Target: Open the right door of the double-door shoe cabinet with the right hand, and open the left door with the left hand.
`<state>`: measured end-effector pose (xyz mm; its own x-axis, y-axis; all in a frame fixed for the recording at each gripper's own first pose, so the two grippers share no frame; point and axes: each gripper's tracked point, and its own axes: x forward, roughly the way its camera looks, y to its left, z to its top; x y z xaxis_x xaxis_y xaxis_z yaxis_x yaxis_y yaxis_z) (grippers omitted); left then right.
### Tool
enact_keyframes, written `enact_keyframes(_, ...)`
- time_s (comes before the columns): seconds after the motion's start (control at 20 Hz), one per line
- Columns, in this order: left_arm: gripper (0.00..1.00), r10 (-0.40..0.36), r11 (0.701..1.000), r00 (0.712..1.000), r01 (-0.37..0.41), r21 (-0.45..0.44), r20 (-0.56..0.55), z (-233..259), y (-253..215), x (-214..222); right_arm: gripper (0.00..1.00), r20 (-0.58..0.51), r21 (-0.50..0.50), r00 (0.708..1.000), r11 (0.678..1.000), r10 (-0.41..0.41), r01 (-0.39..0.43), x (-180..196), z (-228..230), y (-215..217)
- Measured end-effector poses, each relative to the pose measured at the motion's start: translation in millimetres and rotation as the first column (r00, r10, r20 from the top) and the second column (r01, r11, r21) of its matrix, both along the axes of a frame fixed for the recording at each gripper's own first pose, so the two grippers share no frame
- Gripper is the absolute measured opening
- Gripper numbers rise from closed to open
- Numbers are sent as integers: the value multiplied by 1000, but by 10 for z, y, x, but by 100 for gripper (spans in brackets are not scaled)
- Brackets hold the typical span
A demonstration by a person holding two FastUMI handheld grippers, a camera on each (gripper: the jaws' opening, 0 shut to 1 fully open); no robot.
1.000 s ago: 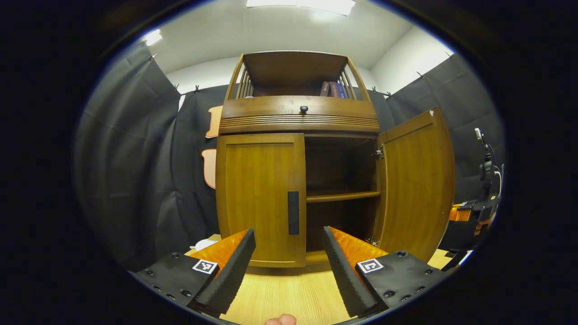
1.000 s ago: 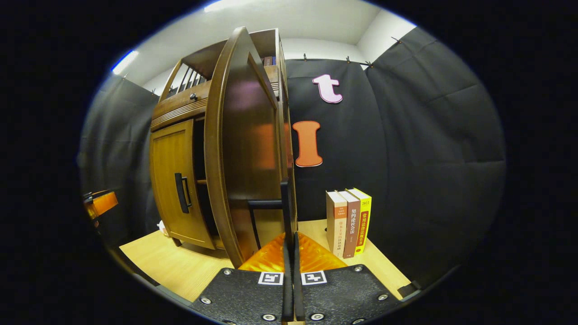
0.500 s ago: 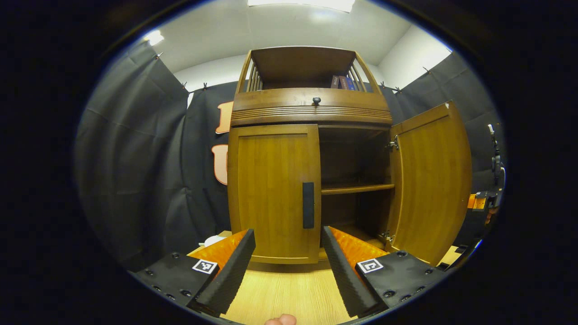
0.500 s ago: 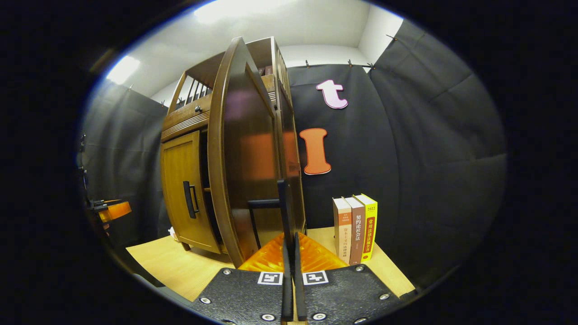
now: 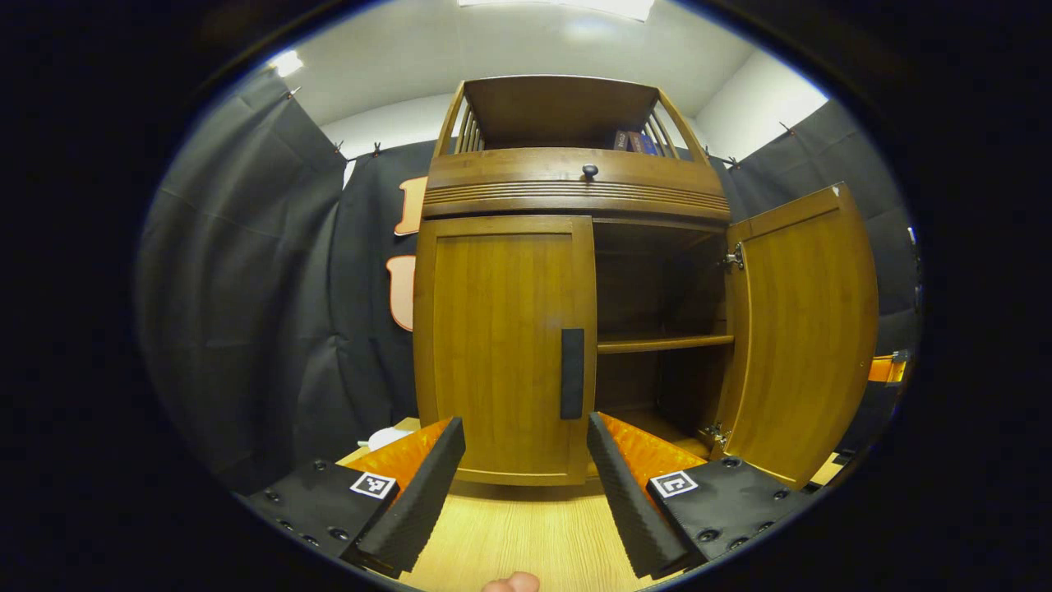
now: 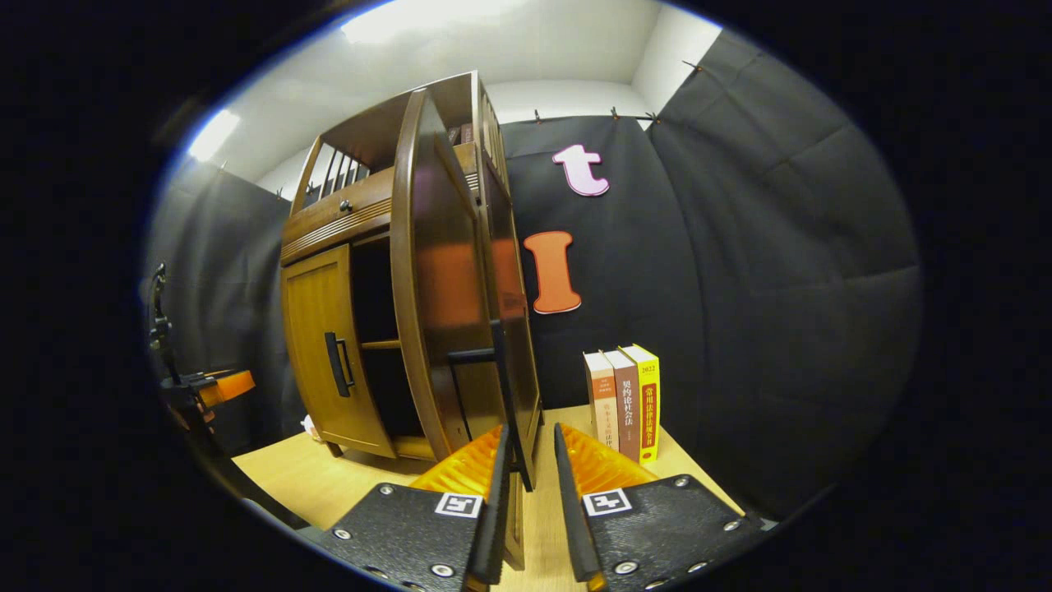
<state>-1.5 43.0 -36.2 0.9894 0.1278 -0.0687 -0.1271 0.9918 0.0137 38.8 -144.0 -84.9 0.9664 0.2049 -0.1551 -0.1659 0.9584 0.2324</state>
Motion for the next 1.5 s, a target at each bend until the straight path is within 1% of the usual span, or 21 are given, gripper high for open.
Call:
enact_keyframes(0.05, 96, -27, 1000, 1000, 27, -14, -12, -32, -55, 120, 40, 4, -19, 1000, 999, -27, 27, -16, 15, -95)
enact_keyframes(0.15, 94, -48, 998, 999, 48, -27, -17, -25, -81, 330, 40, 33, -14, 997, 997, -71, 71, -115, 144, -171)
enact_keyframes(0.25, 94, -65, 997, 998, 65, -30, -5, 16, -96, 562, 60, 28, -15, 995, 995, -98, 99, -222, 204, -188)
enact_keyframes(0.3, 94, -87, 995, 996, 87, -39, -12, 12, -144, 695, 70, 12, -40, 994, 994, -104, 105, -268, 192, -189)
enact_keyframes(0.35, 99, -113, 992, 993, 111, -53, -24, -6, -194, 817, 87, 9, -62, 994, 992, -109, 109, -291, 199, -183)
enact_keyframes(0.4, 96, -135, 989, 990, 133, -65, -27, -3, -237, 942, 91, 7, -70, 994, 991, -111, 111, -310, 219, -149)
enact_keyframes(0.45, 94, -157, 986, 987, 155, -69, -26, 18, -285, 1077, 78, 2, -70, 994, 991, -112, 112, -334, 231, -100)
enact_keyframes(0.5, 94, -172, 984, 985, 170, -60, -26, 23, -321, 1216, 87, -1, -64, 993, 991, -122, 122, -354, 234, -77)
enact_keyframes(0.55, 94, -176, 984, 984, 175, -45, -20, 47, -334, 1324, 88, 2, -57, 991, 990, -131, 131, -368, 254, -63)
enact_keyframes(0.6, 94, -181, 983, 984, 180, -28, -8, 70, -346, 1449, 96, 5, -55, 991, 989, -134, 134, -382, 268, -35)
enact_keyframes(0.65, 94, -176, 984, 984, 176, -10, 1, 93, -339, 1552, 97, 5, -60, 991, 989, -133, 133, -394, 257, -18)
enact_keyframes(0.7, 96, -172, 985, 985, 172, 3, 13, 81, -354, 1659, 91, -3, -71, 991, 989, -131, 130, -402, 238, 2)
enact_keyframes(0.75, 94, -172, 985, 985, 172, 6, 12, 37, -371, 1759, 91, -15, -84, 992, 988, -128, 126, -418, 209, 8)
enact_keyframes(0.8, 94, -180, 984, 984, 180, 1, -6, -43, -402, 1842, 91, -20, -93, 992, 988, -124, 122, -422, 205, 17)
enact_keyframes(0.85, 97, -175, 985, 984, 175, -4, -26, -136, -386, 1920, 91, -22, -88, 994, 990, -111, 109, -421, 227, 63)
enact_keyframes(0.9, 94, -159, 987, 987, 159, -9, -35, -192, -348, 1993, 91, -26, -72, 994, 992, -102, 100, -430, 237, 113)
enact_keyframes(1.0, 94, -121, 992, 992, 121, -23, -40, -260, -237, 2095, 91, -20, -50, 995, 994, -99, 98, -429, 291, 148)
enact_keyframes(1.1, 96, -108, 994, 993, 107, -27, -42, -297, -185, 2159, 91, -15, -40, 994, 994, -106, 106, -421, 314, 158)
enact_keyframes(1.15, 94, -103, 995, 994, 102, -21, -49, -314, -165, 2162, 91, -17, -31, 994, 994, -105, 104, -407, 324, 179)
enact_keyframes(1.2, 95, -104, 994, 994, 103, -23, -39, -290, -164, 2158, 91, -23, -21, 995, 995, -99, 98, -400, 320, 203)
enact_keyframes(1.5, 57, -132, 991, 991, 131, -39, -29, -301, -206, 2162, 91, -10, -23, 995, 995, -96, 96, -382, 380, 265)
